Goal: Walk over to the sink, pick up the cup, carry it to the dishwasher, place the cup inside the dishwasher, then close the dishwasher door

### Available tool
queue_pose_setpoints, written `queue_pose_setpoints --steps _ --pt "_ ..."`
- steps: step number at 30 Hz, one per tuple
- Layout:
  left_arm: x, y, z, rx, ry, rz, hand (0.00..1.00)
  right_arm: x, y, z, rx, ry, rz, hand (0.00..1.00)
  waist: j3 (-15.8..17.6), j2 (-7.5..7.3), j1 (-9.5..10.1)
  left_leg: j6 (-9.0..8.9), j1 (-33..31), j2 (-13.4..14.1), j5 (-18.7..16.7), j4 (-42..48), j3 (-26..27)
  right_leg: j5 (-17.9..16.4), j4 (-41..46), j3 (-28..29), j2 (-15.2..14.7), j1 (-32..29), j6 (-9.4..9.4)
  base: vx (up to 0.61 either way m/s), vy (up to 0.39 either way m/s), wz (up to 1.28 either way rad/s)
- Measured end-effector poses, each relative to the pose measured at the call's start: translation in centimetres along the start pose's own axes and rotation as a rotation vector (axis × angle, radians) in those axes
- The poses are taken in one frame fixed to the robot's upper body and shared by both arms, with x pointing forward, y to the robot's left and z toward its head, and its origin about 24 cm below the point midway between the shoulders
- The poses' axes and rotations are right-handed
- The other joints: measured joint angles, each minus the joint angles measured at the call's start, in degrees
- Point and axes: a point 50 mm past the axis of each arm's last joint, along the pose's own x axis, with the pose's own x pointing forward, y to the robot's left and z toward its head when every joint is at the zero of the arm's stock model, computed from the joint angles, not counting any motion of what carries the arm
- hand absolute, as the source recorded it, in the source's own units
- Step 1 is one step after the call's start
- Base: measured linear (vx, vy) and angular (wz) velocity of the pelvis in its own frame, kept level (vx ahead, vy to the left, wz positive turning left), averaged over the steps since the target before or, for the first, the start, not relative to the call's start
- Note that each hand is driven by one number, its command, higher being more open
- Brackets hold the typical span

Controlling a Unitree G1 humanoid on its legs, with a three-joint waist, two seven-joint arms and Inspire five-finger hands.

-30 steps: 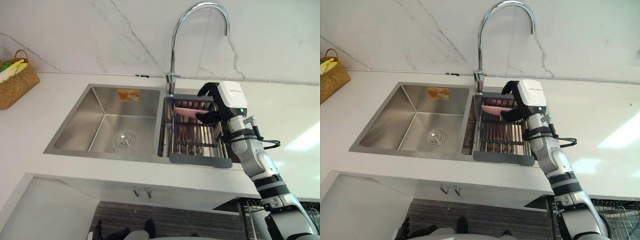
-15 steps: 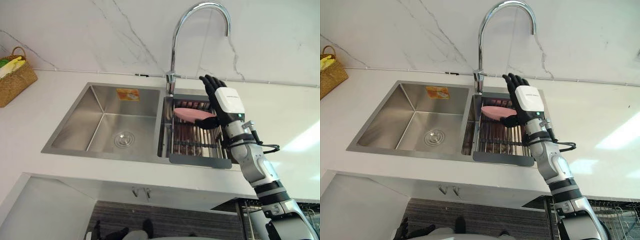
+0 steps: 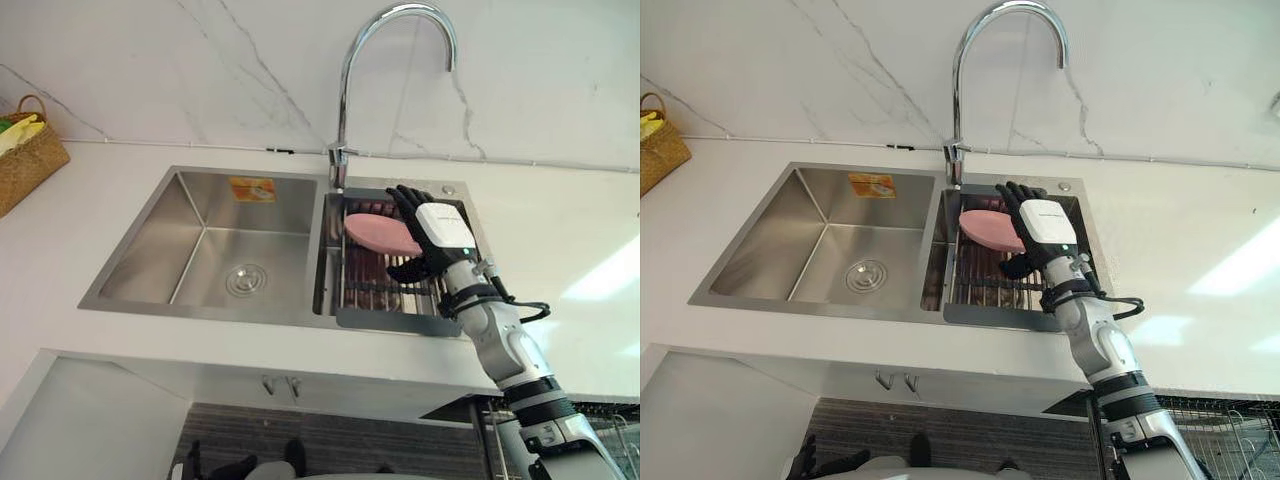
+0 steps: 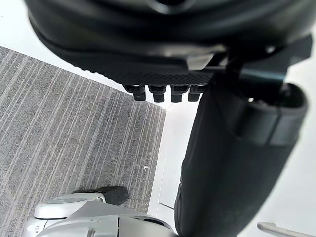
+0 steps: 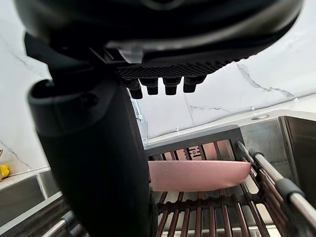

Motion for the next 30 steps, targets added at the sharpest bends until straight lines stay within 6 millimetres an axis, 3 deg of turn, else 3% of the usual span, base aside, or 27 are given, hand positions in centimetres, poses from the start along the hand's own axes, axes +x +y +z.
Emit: queue_pose_setpoints --steps 7,13,14,23,30 --pt "0.0 0.0 0.0 0.003 0.003 0.0 1.0 0.0 1.4 0.4 0.007 0.008 0.011 1.0 0.0 0.0 0.02 -0.03 0.3 0.0 0.0 0.0 0.0 -0.1 0.0 0.0 0.0 0.3 -0.03 0.0 0.0 0.0" --pt "0.1 0.0 0.1 0.004 0.005 -0.001 1.0 -0.3 2.7 -0.4 0.014 0.083 0.004 1.0 0.0 0.0 0.34 -0.03 0.3 -0.1 0.0 0.0 -0.1 -0.1 0.0 -0.2 0.0 0.4 -0.03 0.0 0.0 0.0" --pt "0.1 0.0 0.1 0.004 0.005 -0.002 1.0 -0.3 2.9 -0.7 0.008 0.101 -0.001 0.0 0.0 0.0 0.44 -0.02 0.3 -0.1 -0.1 0.0 -0.2 -0.1 0.0 -0.3 0.0 0.4 -0.02 0.0 0.0 0.0" --pt "0.2 -0.1 0.2 0.011 0.002 -0.006 1.0 0.4 3.4 -1.9 -0.102 0.157 -0.041 0.0 0.0 0.03 0.88 -0.02 0.2 -0.2 0.0 0.0 -0.9 -0.2 0.0 -1.2 -0.1 0.7 0.03 0.0 0.001 0.03" --pt "0.2 -0.1 0.3 0.012 0.001 -0.008 1.0 2.2 1.6 -1.3 -0.152 0.124 -0.164 0.0 0.0 0.07 1.32 0.12 0.1 -0.3 0.1 0.0 -1.5 -0.2 -0.1 -1.8 -0.2 0.9 0.07 0.01 0.013 0.05"
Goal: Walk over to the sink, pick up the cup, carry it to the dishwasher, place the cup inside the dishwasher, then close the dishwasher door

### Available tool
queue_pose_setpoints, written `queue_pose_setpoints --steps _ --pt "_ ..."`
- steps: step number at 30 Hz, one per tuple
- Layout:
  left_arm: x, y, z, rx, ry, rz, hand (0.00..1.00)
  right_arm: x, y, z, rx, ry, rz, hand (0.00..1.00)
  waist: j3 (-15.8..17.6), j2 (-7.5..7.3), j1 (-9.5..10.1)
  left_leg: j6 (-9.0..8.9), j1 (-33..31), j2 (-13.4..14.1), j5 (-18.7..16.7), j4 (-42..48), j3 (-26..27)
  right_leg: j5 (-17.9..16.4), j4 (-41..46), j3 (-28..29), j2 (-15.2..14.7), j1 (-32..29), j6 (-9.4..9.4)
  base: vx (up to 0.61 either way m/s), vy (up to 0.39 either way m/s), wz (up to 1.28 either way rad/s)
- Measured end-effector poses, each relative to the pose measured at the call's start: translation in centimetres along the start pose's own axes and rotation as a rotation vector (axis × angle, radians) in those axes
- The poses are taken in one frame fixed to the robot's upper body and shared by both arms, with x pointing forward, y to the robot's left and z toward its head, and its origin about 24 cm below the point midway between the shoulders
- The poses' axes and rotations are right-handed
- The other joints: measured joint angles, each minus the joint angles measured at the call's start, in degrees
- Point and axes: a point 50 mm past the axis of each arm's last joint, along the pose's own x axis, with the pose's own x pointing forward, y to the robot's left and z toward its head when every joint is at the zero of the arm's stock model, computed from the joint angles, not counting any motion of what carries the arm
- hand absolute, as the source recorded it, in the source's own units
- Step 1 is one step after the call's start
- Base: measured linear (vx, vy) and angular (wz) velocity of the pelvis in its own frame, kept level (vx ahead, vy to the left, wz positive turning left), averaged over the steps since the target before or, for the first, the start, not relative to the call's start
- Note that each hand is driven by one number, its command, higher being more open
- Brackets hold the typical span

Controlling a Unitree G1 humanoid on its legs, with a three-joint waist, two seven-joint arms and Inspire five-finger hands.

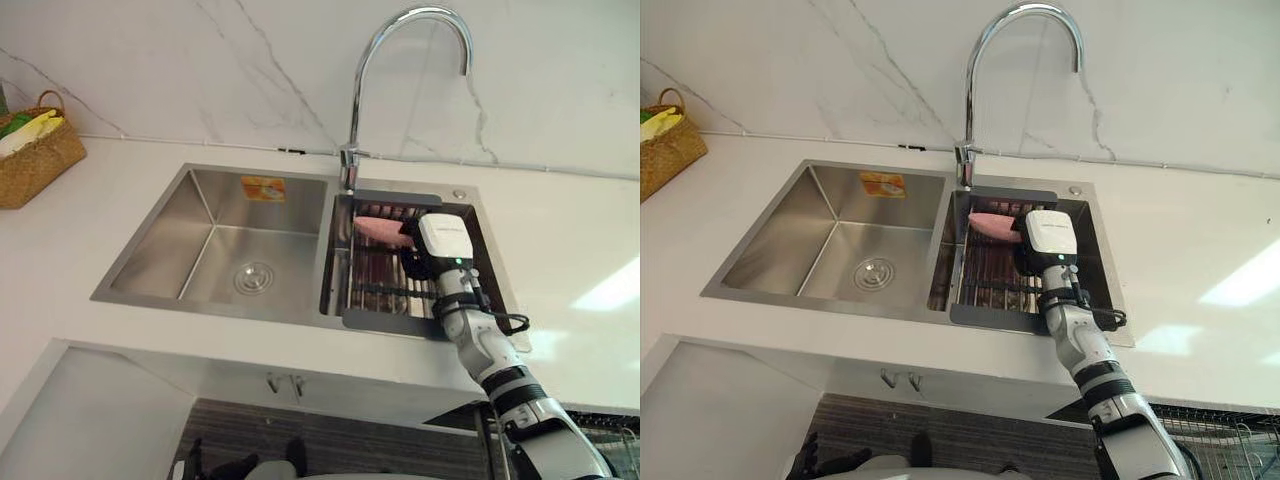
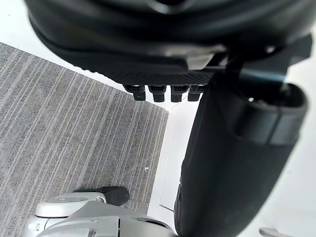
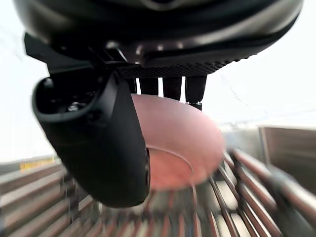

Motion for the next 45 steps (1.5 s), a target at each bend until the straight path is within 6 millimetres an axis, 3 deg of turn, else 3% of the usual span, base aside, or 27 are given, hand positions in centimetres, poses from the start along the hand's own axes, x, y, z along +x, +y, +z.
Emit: queue_pose_setpoints --steps 4,10,17,23,27,28,30,31,33,34,35,36,37,38,40,41,43,45 --pt "0.0 0.0 0.0 -0.001 -0.001 0.0 1.0 1.3 -1.4 0.7 0.014 -0.048 -0.056 0.0 0.0 0.02 0.21 0.0 0.0 0.0 0.0 0.0 -0.1 0.0 -0.1 -0.2 0.0 0.1 0.01 0.0 0.005 0.02" --pt "-0.1 0.0 -0.2 -0.011 0.003 0.005 1.0 1.5 -2.8 1.0 0.077 -0.089 -0.104 0.0 0.1 0.12 0.15 -0.11 0.0 -0.2 -0.1 0.0 -0.2 -0.1 -0.1 -0.4 -0.1 0.2 0.12 0.0 0.002 0.01" --pt "-0.3 0.1 -0.5 -0.014 0.006 0.007 1.0 2.1 -7.9 0.6 0.208 -0.107 -0.281 0.0 0.3 0.31 -1.05 0.01 0.3 -0.1 0.0 0.0 0.6 0.0 -0.1 0.6 -0.2 0.1 0.2 0.01 0.004 -0.05" --pt "-0.4 0.3 -0.5 0.06 -0.023 -0.014 1.0 -0.7 -10.8 -0.2 0.236 -0.146 -0.369 0.0 0.3 0.31 -1.77 0.12 1.1 0.7 -0.8 0.3 4.3 0.2 2.5 5.3 0.0 -2.9 0.06 0.01 0.02 -0.37" --pt "-0.2 0.8 -0.1 0.139 -0.049 -0.026 1.0 -2.1 -11.9 -1.4 0.226 -0.111 -0.429 0.0 0.4 0.2 -3.66 0.04 1.0 1.5 -1.6 0.3 9.3 0.7 7.1 11.2 0.3 -7.8 -0.19 -0.04 0.051 -0.72" --pt "0.1 0.8 0.4 0.167 -0.062 -0.034 1.0 -2.3 -12.4 -1.9 0.22 -0.089 -0.457 0.0 0.6 0.08 -4.56 0.77 0.8 1.8 -2.3 0.4 11.8 2.1 8.2 12.0 0.7 -10.2 -0.64 -0.11 0.042 -1.02" --pt "0.4 0.8 0.8 0.16 -0.063 -0.031 1.0 -2.3 -12.6 -2.0 0.224 -0.077 -0.481 0.0 0.7 0.89 -4.11 2.6 0.0 4.0 -1.9 0.1 16.3 6.1 5.1 10.2 2.6 -10.7 -4.32 -0.16 0.011 -1.31" --pt "0.8 0.8 1.7 0.153 -0.069 -0.023 1.0 -2.3 -12.7 -1.8 0.224 -0.082 -0.491 0.0 1.5 1.45 -3.64 3.13 0.0 6.1 -1.6 0.3 20.7 -0.1 15.7 -1.6 0.7 -12.4 -8.34 -0.18 -0.003 -1.45" --pt "1.2 0.8 2.5 0.131 -0.079 -0.014 1.0 -2.2 -12.7 -1.7 0.222 -0.092 -0.492 0.0 1.5 1.51 -2.99 3.14 -0.2 7.9 -1.6 0.9 24.4 -4.1 25.2 -11.0 -3.5 -11.6 -8.81 -0.14 0.0 -1.31" --pt "1.5 0.8 3.2 0.097 -0.089 -0.006 1.0 -2.2 -12.8 -1.5 0.21 -0.106 -0.496 0.0 1.3 1.31 -2.39 3.14 -0.8 9.4 -1.6 1.8 27.0 -5.6 29.8 -16.2 -7.0 -9.8 -9.92 -0.07 -0.068 -1.36" --pt "1.6 0.9 3.7 0.066 -0.102 0.003 1.0 -1.8 -13.0 -1.1 0.188 -0.133 -0.499 0.0 1.2 0.89 -1.97 3.13 -1.9 10.7 -1.6 3.1 29.9 -5.7 31.8 -19.8 -9.8 -8.0 -10.38 -0.07 -0.112 -1.37" --pt "1.6 0.9 4.0 0.054 -0.107 0.005 1.0 -1.7 -13.2 -0.9 0.173 -0.147 -0.501 0.0 1.0 0.57 -1.57 3.05 -2.6 11.4 -1.6 4.0 31.3 -5.3 31.5 -20.5 -10.9 -7.2 -10.46 -0.06 -0.198 -1.26" --pt "1.7 1.0 4.3 0.037 -0.113 0.011 1.0 -1.4 -13.4 -0.6 0.159 -0.169 -0.5 0.0 0.5 -0.28 -0.96 2.75 -3.8 12.0 -1.7 5.2 33.5 -0.7 28.9 -20.9 -11.8 -6.1 -11.24 -0.07 -0.281 -1.2" --pt "2.0 1.2 4.7 0.018 -0.116 0.02 1.0 -0.9 -13.7 -0.5 0.14 -0.193 -0.5 0.0 0.5 -1.01 -0.34 1.21 -5.0 13.3 -1.4 7.4 35.6 1.9 22.1 -20.0 -9.9 -5.1 -9.1 -0.09 -0.394 -1.24" --pt "1.9 1.1 4.0 -0.034 -0.07 0.048 1.0 -0.5 -13.4 -1.3 0.112 -0.169 -0.472 0.0 0.5 -0.74 -0.16 0.05 -4.9 15.7 -0.5 8.5 36.7 1.6 13.0 -20.2 -5.6 -2.3 -8.49 -0.08 -0.354 -0.85" --pt "1.8 1.1 3.6 -0.038 -0.048 0.049 1.0 -0.6 -13.3 -2.2 0.091 -0.134 -0.458 0.0 0.5 -0.82 -0.49 -0.12 -4.9 16.5 -0.4 9.5 37.6 1.8 9.3 -19.4 -3.8 -1.1 -6.51 -0.08 -0.288 -0.53" --pt "1.6 0.9 3.0 -0.04 -0.029 0.031 1.0 -1.2 -13.2 -3.4 0.075 -0.091 -0.452 0.0 0.5 -0.84 -0.53 -0.99 -4.6 17.2 0.2 9.9 38.8 2.4 4.9 -17.9 -2.0 0.1 -3.26 -0.1 -0.248 -0.38" --pt "1.2 0.1 2.2 -0.056 -0.013 0.014 1.0 -3.2 -13.1 -5.1 0.058 -0.028 -0.451 0.0 0.5 -0.96 -1.17 -2.44 -4.5 17.8 1.2 9.8 39.3 2.1 1.0 -17.2 -0.4 1.5 -0.72 -0.12 -0.183 -0.18"
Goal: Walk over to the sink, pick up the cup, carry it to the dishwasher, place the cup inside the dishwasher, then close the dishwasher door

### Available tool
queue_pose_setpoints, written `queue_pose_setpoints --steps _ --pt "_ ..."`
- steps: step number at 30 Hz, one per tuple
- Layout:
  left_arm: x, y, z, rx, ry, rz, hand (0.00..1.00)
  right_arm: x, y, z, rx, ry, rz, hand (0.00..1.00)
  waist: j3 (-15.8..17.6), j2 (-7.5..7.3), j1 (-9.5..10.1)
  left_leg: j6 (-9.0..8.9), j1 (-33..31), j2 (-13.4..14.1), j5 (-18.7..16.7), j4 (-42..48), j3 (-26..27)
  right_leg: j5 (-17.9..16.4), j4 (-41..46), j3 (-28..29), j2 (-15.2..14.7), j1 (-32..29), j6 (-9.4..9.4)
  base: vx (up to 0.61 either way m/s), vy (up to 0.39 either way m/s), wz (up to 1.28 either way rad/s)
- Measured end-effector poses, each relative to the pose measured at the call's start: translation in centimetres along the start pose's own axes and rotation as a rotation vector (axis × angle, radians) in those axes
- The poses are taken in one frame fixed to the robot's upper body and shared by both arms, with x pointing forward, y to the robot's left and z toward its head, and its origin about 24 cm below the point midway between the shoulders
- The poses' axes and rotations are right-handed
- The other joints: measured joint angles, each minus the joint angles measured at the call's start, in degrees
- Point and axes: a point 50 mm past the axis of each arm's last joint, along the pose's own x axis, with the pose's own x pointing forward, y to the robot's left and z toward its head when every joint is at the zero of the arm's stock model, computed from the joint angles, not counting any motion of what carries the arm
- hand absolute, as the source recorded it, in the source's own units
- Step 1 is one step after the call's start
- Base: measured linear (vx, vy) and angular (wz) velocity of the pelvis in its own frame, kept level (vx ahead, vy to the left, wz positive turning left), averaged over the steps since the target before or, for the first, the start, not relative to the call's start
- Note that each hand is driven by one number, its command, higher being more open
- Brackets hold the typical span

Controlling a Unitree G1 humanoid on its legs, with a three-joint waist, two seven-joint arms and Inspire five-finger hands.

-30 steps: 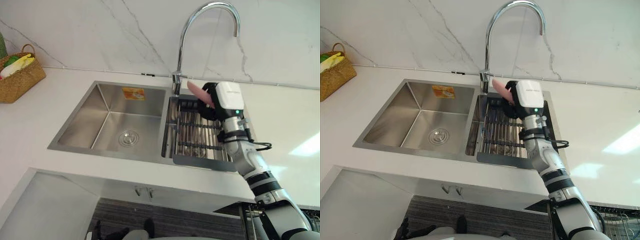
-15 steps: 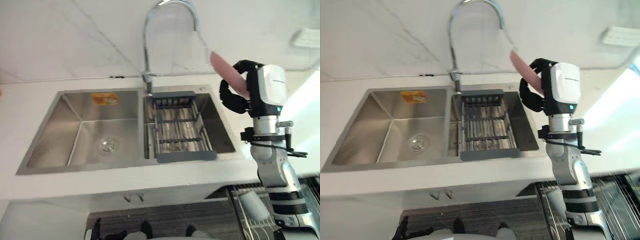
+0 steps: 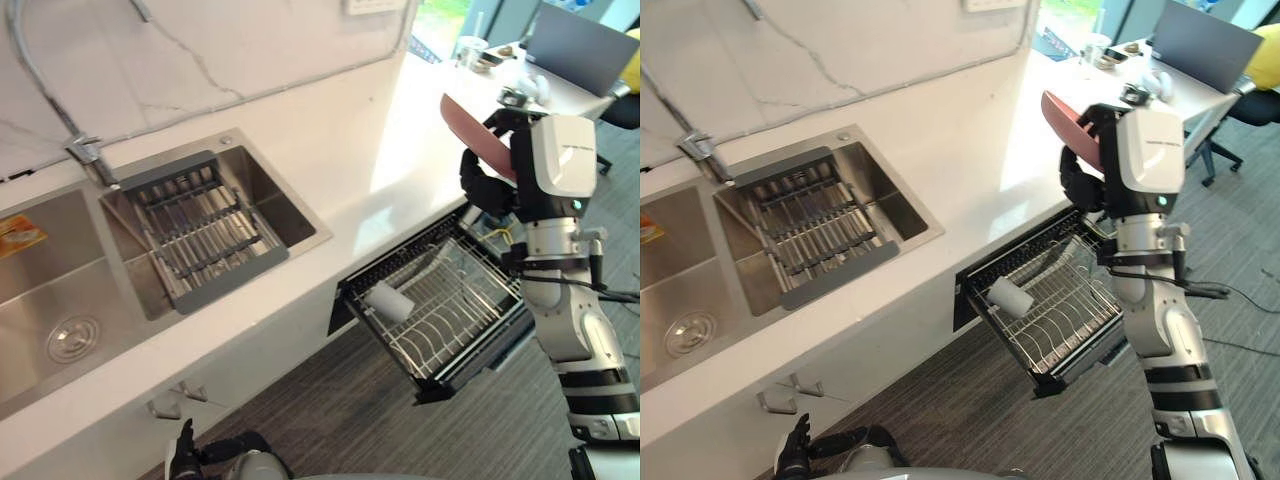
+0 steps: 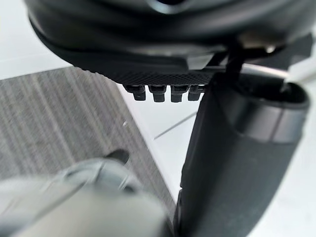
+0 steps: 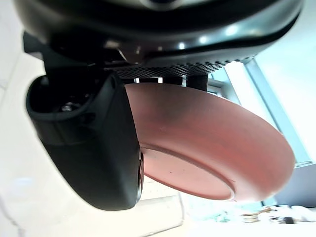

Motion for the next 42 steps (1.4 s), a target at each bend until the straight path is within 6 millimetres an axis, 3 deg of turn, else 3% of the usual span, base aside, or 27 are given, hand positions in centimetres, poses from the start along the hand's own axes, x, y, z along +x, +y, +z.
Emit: queue_pose_setpoints --steps 4,9,15,20,25,30,36,37,39,40,42 --pt "-0.5 0.3 -0.8 -0.014 0.005 0.025 1.0 -3.1 -0.6 -2.6 -0.025 0.135 0.02 0.0 0.0 0.03 -1.97 -0.78 0.3 0.4 1.4 -0.9 0.4 -0.8 -1.0 0.6 0.7 0.1 1.16 -0.09 -0.065 -0.12" --pt "-0.6 0.4 -0.6 0.013 -0.014 0.022 1.0 -5.3 0.0 -3.0 0.011 0.22 0.056 0.0 0.2 -0.2 -2.61 -0.64 0.3 -0.8 1.4 -1.5 1.9 -1.5 -1.2 2.1 -0.4 -1.1 2.15 -0.08 0.027 -0.13" --pt "-0.6 0.3 -0.6 0.006 -0.02 -0.007 1.0 -8.4 3.4 -1.8 0.096 0.273 0.217 0.0 0.3 -0.11 -3.25 0.14 -1.4 -1.8 1.8 -3.3 1.0 -1.5 -0.9 2.9 -1.2 -3.8 2.54 -0.1 0.072 -0.04" --pt "-0.5 0.0 -0.3 0.004 -0.036 -0.04 1.0 -9.4 6.3 -3.0 0.097 0.35 0.324 0.0 0.7 -0.07 -2.84 1.68 -3.2 -3.7 3.6 -5.6 -0.5 -0.5 -1.0 2.1 -1.9 -5.6 2.04 0.0 0.074 0.1" --pt "0.1 -0.8 1.6 0.017 -0.09 -0.101 1.0 -7.0 8.4 -3.4 0.104 0.388 0.302 0.0 4.0 1.1 -1.7 2.17 -6.1 -4.0 4.0 -5.2 -1.1 0.1 -0.9 1.9 -1.8 -8.2 1.82 0.01 0.058 0.05" --pt "0.5 -1.9 3.6 0.002 -0.144 -0.148 1.0 -3.5 9.1 -3.9 0.096 0.384 0.285 0.0 8.9 3.54 -1.49 2.63 -8.9 -4.7 4.2 -4.9 -4.0 0.3 -0.7 0.7 -2.0 -9.7 1.99 0.01 0.041 0.15" --pt "0.7 -4.1 6.8 0.013 -0.239 -0.244 1.0 3.7 7.1 -5.7 0.006 0.385 0.232 0.0 15.7 9.73 0.32 2.65 -10.9 -5.1 4.1 -4.3 -7.4 0.4 0.1 0.6 -2.7 -11.4 2.11 0.0 0.041 0.04" --pt "0.5 -4.5 7.1 0.003 -0.248 -0.261 1.0 5.3 6.2 -6.0 -0.02 0.39 0.203 0.0 16.6 11.41 0.8 2.65 -11.7 -5.2 4.1 -4.3 -7.8 0.4 0.4 0.8 -2.9 -12.4 2.12 -0.01 0.041 -0.01" --pt "0.3 -5.1 7.3 -0.005 -0.257 -0.288 1.0 6.4 4.9 -7.0 -0.05 0.427 0.154 0.0 17.7 13.51 1.55 2.66 -12.1 -5.5 4.2 -4.3 -8.5 0.4 0.9 0.8 -3.3 -13.0 2.13 0.0 0.045 0.01" --pt "0.3 -5.3 7.3 -0.002 -0.258 -0.296 1.0 6.6 4.6 -7.3 -0.06 0.446 0.136 1.0 17.9 14.04 1.73 2.66 -12.1 -5.7 4.2 -4.3 -8.9 0.4 1.0 0.8 -3.5 -13.0 2.13 0.03 0.047 0.01" --pt "0.1 -5.8 7.3 -0.005 -0.262 -0.317 1.0 6.9 3.8 -8.1 -0.089 0.477 0.098 1.0 18.3 15.41 2.17 2.65 -12.1 -6.1 4.2 -4.3 -10.6 0.4 1.1 1.0 -4.0 -13.0 2.13 0.04 0.035 -0.01"
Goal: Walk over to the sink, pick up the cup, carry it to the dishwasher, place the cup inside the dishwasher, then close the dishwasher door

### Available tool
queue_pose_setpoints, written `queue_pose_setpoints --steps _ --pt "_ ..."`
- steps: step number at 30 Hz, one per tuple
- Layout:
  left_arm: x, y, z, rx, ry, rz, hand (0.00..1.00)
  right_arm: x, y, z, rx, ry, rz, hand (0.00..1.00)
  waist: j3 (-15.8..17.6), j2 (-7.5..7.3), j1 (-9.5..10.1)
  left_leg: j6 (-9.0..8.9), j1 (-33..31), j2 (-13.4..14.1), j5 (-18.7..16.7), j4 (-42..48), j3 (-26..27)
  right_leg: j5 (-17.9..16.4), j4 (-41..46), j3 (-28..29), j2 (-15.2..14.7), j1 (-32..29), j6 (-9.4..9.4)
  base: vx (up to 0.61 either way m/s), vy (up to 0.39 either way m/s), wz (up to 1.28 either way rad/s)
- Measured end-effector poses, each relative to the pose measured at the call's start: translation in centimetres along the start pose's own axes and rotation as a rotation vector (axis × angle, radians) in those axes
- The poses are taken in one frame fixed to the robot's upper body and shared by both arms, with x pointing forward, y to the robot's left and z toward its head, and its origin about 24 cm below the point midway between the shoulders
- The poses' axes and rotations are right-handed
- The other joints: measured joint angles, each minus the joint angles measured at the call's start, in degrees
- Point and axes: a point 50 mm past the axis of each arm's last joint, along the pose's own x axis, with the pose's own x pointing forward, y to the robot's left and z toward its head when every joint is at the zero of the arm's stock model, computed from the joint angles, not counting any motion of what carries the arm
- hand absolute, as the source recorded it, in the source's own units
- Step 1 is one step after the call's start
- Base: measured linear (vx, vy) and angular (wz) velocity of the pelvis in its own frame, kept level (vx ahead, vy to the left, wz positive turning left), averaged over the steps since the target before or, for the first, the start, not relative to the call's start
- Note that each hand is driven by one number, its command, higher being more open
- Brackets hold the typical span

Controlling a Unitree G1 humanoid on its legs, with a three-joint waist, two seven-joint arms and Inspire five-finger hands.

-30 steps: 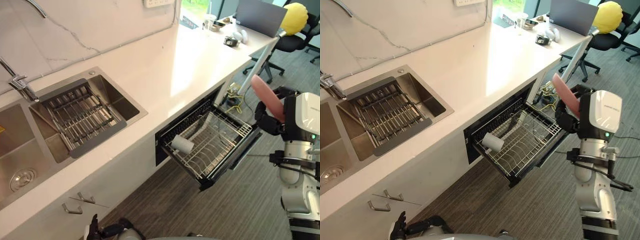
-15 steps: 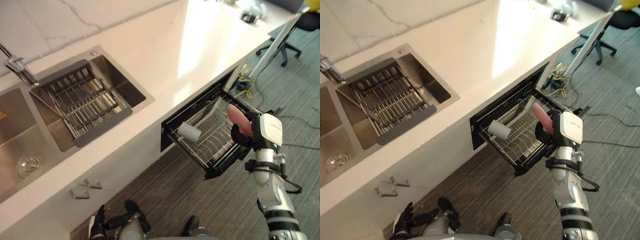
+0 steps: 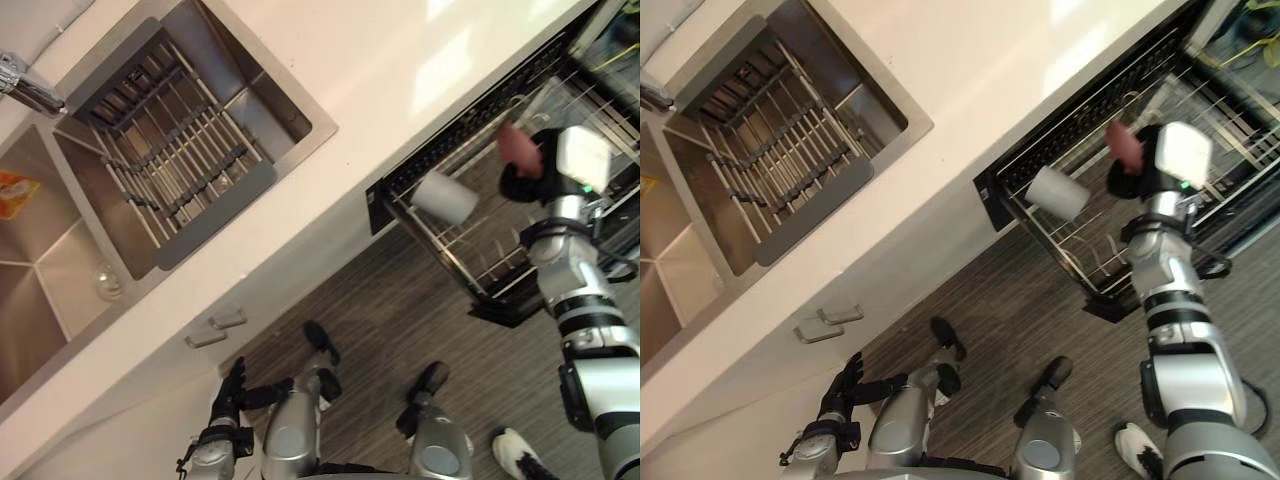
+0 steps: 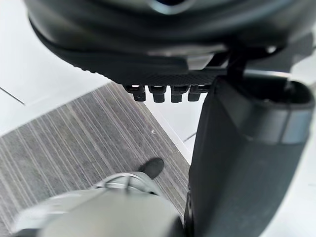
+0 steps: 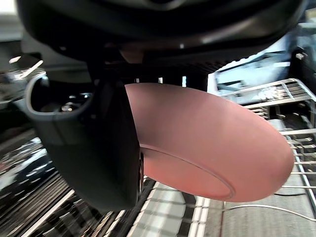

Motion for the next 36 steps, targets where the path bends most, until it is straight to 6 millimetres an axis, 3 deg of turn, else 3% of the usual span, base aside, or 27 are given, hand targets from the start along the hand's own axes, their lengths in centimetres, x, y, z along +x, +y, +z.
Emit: queue_pose_setpoints --steps 6,10,15,19,22,24,28,32,35,36 --pt "0.1 -0.1 -0.2 -0.079 0.029 -0.009 1.0 -0.3 0.5 -0.2 -0.006 -0.006 0.039 1.0 0.1 0.21 -0.01 0.0 0.3 -0.1 0.0 1.9 -1.7 0.0 0.1 0.8 -0.8 0.7 0.0 0.03 0.018 -0.04" --pt "0.0 -0.3 -0.9 -0.131 0.076 -0.012 1.0 -2.2 2.2 -0.9 0.041 -0.006 0.117 1.0 0.1 0.18 -0.07 -0.01 1.8 0.2 0.0 2.7 -3.6 -0.2 0.2 -0.4 -0.6 3.6 0.01 0.03 0.013 0.12" --pt "-0.1 -0.8 -1.1 -0.123 0.079 -0.015 1.0 -5.0 3.9 0.5 0.336 -0.027 0.156 1.0 -0.1 -0.08 -0.5 -0.03 3.0 -0.1 0.0 1.8 -5.2 -0.8 0.8 -1.9 -0.7 5.4 0.14 0.0 0.03 0.15" --pt "-0.2 -0.2 -1.9 -0.116 0.111 0.027 1.0 -8.6 5.2 2.5 0.583 -0.034 0.18 1.0 -1.9 -2.79 -0.65 -0.05 5.0 -0.7 0.0 -0.6 -5.0 -1.1 1.1 -2.1 -0.9 6.5 0.52 -0.01 0.04 0.06" --pt "-0.3 0.4 -2.1 -0.084 0.119 0.055 1.0 -9.3 5.0 2.5 0.727 0.018 0.151 1.0 -2.9 -4.69 -0.74 -0.15 6.6 -1.4 -0.1 -1.9 -4.8 -1.5 1.0 -2.0 -1.4 7.6 1.06 -0.04 0.032 -0.02" --pt "-0.5 0.9 -2.4 -0.069 0.127 0.08 1.0 -9.0 3.8 1.8 0.843 0.08 0.063 1.0 -3.7 -6.02 -0.81 -1.09 7.7 -1.7 -0.6 -2.4 -4.5 -2.0 0.9 -1.6 -1.7 8.3 1.82 -0.06 0.033 -0.06" --pt "-0.9 1.6 -3.1 -0.091 0.147 0.121 1.0 -9.2 1.7 -0.7 0.906 0.174 -0.109 1.0 -4.7 -7.81 -1.32 -1.96 9.1 -2.0 -0.1 -3.8 -3.5 -2.0 0.6 -0.5 -1.8 8.5 2.37 -0.1 0.028 -0.13" --pt "-1.6 2.6 -4.3 -0.107 0.185 0.165 1.0 -10.8 0.1 -6.9 0.904 0.477 -0.382 1.0 -7.6 -9.99 -2.47 -2.35 9.8 -2.3 0.3 -4.9 -2.9 -1.7 0.4 0.1 -1.7 8.4 2.49 -0.04 0.017 -0.07" --pt "-2.1 3.1 -5.0 -0.12 0.21 0.189 1.0 -13.5 0.3 -11.9 0.915 0.763 -0.535 1.0 -9.2 -11.04 -3.04 -2.34 10.2 -2.2 0.3 -4.9 -2.3 -1.5 0.1 0.6 -1.7 8.6 2.46 0.0 0.007 -0.09" --pt "-2.2 3.2 -5.2 -0.122 0.22 0.195 1.0 -14.8 0.7 -13.2 0.915 0.855 -0.565 0.0 -9.7 -11.03 -3.46 -2.35 10.2 -2.1 0.3 -4.9 -2.1 -1.5 0.1 0.8 -1.6 8.5 2.46 0.01 -0.001 -0.09"
